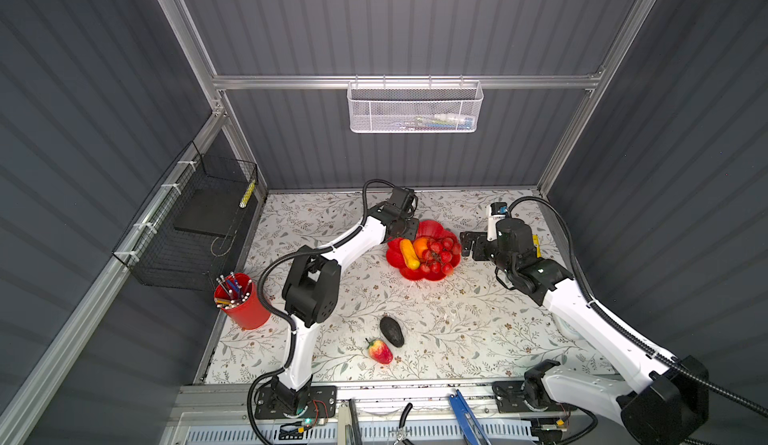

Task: Place and organize the fake fruits in the fruit bowl
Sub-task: 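Drop the tangerine into the bowl with the left gripper and withdraw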

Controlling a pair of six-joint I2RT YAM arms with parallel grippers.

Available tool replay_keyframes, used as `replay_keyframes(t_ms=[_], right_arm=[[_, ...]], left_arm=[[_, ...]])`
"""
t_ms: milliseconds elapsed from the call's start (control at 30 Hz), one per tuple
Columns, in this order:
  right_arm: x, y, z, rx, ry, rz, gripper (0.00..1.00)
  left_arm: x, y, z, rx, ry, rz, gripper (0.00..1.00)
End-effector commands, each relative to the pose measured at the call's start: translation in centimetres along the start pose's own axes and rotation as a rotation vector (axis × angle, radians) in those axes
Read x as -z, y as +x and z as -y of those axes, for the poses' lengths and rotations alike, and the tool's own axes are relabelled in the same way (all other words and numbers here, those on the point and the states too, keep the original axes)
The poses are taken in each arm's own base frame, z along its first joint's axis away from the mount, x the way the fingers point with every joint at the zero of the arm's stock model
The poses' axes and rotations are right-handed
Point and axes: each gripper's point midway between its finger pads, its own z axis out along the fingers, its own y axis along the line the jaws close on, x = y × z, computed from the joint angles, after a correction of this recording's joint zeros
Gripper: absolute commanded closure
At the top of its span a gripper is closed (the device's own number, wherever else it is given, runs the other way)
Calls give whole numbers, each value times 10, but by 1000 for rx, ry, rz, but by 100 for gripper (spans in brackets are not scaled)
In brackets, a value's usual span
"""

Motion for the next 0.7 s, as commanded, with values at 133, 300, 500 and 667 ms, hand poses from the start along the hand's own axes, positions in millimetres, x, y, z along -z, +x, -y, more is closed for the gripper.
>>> replay_keyframes(t_ms=[133,300,500,667], right_arm=[[11,-5,8,5,20,24,1],[12,-6,11,16,27,26,1],[12,-8,13,18,30,28,1],[14,-12,12,25,29,35,1]], left_arm=[[-33,-30,-1,7,-33,132,57],[-48,-26,0,23,-21,128,49],[-52,-14,2,48,0,95,28],[-37,-20,7,60,26,118,22]])
